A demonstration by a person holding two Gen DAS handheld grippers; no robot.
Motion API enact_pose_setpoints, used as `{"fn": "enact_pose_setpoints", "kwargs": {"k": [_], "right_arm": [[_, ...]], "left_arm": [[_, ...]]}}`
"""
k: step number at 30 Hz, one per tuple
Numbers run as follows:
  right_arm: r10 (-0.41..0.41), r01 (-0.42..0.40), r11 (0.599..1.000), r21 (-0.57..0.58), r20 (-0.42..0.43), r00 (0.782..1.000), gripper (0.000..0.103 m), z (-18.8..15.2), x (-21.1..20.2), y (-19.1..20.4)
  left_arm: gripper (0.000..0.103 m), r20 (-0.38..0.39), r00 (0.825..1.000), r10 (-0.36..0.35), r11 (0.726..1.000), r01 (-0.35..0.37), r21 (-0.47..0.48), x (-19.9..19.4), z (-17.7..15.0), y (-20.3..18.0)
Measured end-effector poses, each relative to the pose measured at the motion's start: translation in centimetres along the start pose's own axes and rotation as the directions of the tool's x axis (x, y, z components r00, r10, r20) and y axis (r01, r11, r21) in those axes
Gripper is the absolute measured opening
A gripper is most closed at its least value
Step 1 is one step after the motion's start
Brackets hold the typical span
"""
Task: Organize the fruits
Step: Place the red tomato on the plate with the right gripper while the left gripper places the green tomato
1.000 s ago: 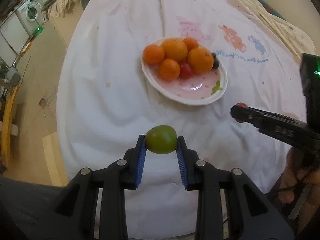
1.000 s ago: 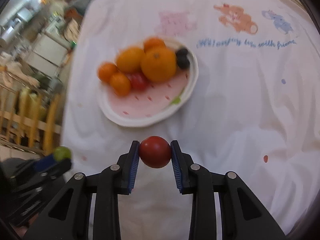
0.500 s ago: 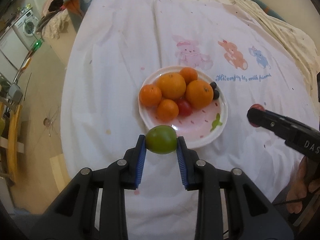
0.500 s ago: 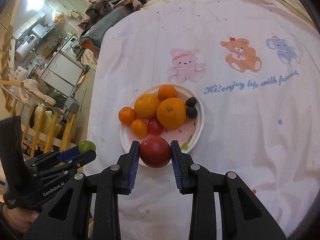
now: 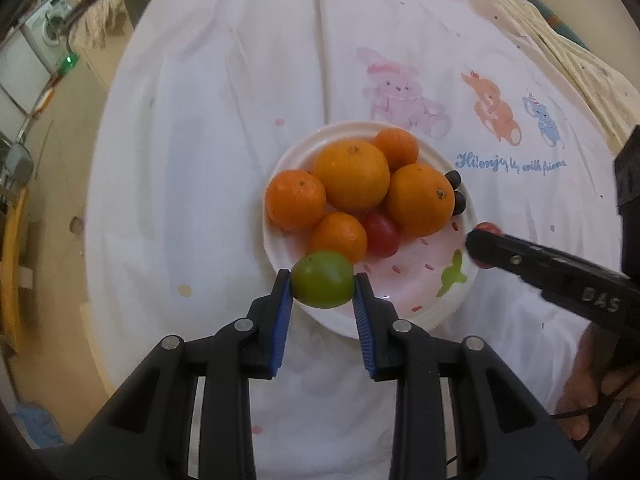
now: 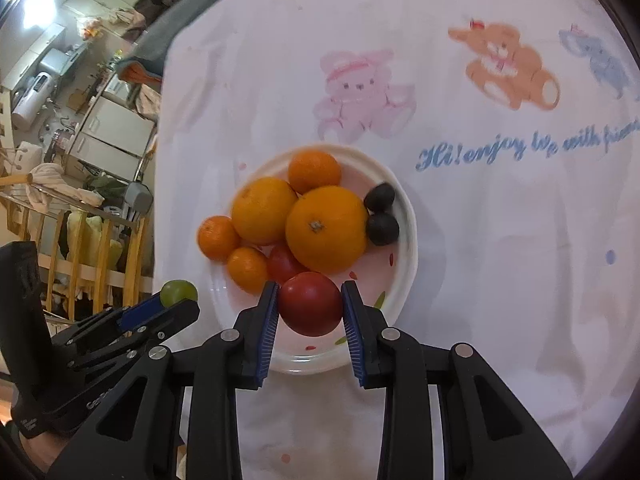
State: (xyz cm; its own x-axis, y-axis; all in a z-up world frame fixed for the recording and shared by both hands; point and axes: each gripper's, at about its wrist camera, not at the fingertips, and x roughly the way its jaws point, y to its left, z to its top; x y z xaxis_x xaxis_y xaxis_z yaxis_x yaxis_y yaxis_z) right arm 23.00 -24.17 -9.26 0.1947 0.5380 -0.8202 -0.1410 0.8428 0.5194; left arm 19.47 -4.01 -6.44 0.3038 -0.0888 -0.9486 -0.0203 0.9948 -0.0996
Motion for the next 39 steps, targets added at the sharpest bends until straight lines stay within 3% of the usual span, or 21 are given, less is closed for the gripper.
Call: {"fn": "enact_pose_setpoints", "kwargs": {"k": [7, 12, 13, 16, 26, 35, 36, 37, 39], "right_arm": [[0.007, -0.002, 0.998, 0.059, -0.082, 0.997, 0.035, -0.1, 3.0, -1.1], [0.011, -0.001, 0.995, 0.103, -0.093, 0.996, 0.037, 0.2, 3.2, -2.1], [0.018, -0.007, 0.994, 0.114, -0.094, 0.995, 0.039, 0.2, 3.1, -2.2], [0.029, -0.019, 0.992, 0.127, -0.077, 0.997, 0.066, 0.3, 2.4, -2.3], [-0.039, 0.037, 0.994, 0.105, 0.017, 0.999, 0.070, 0.2, -1.6, -2.7], [-0.044, 0.041, 0.990, 0.137, 0.016, 0.999, 0.070, 0.0, -2.2, -3.7], [-0.038, 0.035, 0.989, 0.141, 0.018, 0.999, 0.070, 0.1, -2.3, -3.7], [-0.035, 0.031, 0.989, 0.141, 0.020, 0.999, 0.070, 0.1, -2.3, -3.7], [-0.034, 0.030, 0.989, 0.143, 0.028, 0.999, 0.070, 0.1, -2.5, -3.6]], "left_arm": [[0.026, -0.028, 0.999, -0.046, 0.998, 0.047, 0.036, 1.4, -0.5, -1.0], [0.026, -0.073, 0.985, -0.158, 0.987, 0.158, -0.008, 2.3, -0.8, -0.9], [0.026, -0.072, 0.987, -0.146, 0.989, 0.146, -0.005, 2.3, -0.8, -0.9], [0.027, -0.069, 0.989, -0.132, 0.991, 0.133, 0.006, 2.5, -0.8, -1.0], [0.027, -0.088, 0.990, -0.109, 0.992, 0.113, 0.046, 3.8, -0.7, -3.0], [0.029, -0.061, 0.994, -0.091, 0.993, 0.095, 0.073, 4.0, -0.4, -3.5], [0.041, -0.064, 0.995, -0.083, 0.993, 0.088, 0.078, 4.0, -0.5, -3.5], [0.063, -0.062, 0.995, -0.077, 0.994, 0.081, 0.077, 4.0, -0.5, -3.4], [0.085, -0.037, 0.996, -0.076, 0.995, 0.078, 0.058, 3.4, -0.6, -3.2]]}}
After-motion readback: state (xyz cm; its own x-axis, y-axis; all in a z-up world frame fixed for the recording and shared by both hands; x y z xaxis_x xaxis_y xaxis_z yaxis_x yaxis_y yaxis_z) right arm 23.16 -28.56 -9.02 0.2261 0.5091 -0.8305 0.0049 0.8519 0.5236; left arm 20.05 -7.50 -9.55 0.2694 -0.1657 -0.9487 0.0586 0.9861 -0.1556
